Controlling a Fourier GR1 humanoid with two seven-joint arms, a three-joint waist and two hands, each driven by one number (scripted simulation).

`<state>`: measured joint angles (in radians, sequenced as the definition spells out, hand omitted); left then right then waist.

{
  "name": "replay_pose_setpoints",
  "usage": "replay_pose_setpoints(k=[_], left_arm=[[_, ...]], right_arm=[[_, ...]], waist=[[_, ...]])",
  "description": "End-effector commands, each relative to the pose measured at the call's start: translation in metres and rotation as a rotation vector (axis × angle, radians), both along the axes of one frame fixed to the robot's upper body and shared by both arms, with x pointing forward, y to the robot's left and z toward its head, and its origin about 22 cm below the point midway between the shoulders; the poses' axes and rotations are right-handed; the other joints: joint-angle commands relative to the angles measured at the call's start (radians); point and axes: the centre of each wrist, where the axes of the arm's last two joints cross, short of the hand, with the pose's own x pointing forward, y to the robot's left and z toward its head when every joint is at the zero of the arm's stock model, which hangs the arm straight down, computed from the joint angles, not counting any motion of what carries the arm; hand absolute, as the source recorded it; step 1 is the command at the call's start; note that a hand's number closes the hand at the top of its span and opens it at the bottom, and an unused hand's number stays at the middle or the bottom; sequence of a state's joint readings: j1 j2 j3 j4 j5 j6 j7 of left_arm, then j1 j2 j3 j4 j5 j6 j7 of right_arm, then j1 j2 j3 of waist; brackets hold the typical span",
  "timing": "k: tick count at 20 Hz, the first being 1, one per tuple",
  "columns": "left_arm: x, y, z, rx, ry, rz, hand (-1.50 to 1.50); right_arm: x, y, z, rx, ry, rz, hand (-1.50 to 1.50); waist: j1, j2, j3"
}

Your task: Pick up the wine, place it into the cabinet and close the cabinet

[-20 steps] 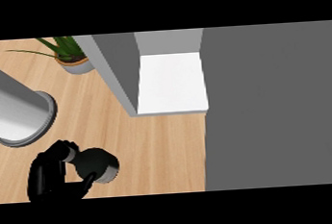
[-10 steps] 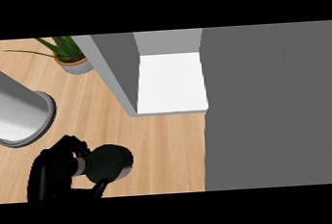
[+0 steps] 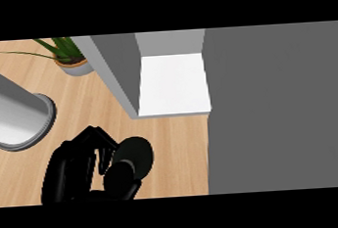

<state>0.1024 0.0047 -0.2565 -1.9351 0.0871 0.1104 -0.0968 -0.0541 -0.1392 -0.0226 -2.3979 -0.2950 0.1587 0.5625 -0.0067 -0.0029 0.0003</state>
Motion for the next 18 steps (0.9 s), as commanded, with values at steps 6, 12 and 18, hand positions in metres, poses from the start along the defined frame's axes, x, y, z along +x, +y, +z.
replay_pose_setpoints(k=[6, 12, 18], left_arm=[[0.011, -0.068, 0.045, -0.044, -0.006, -0.061, 1.50], [0.041, -0.094, 0.066, -0.054, -0.001, -0.028, 1.50], [0.047, -0.126, 0.067, -0.010, -0.016, 0.035, 1.50]], right_arm=[[-0.026, 0.001, 0.010, 0.027, -0.052, 0.024, -1.50], [-0.013, -0.003, 0.019, 0.019, -0.063, 0.031, -1.50], [-0.041, -0.012, 0.017, 0.007, -0.061, 0.024, -1.50]], waist=[[-0.003, 0.001, 0.000], [-0.004, 0.003, 0.000], [-0.019, 0.000, 0.000]])
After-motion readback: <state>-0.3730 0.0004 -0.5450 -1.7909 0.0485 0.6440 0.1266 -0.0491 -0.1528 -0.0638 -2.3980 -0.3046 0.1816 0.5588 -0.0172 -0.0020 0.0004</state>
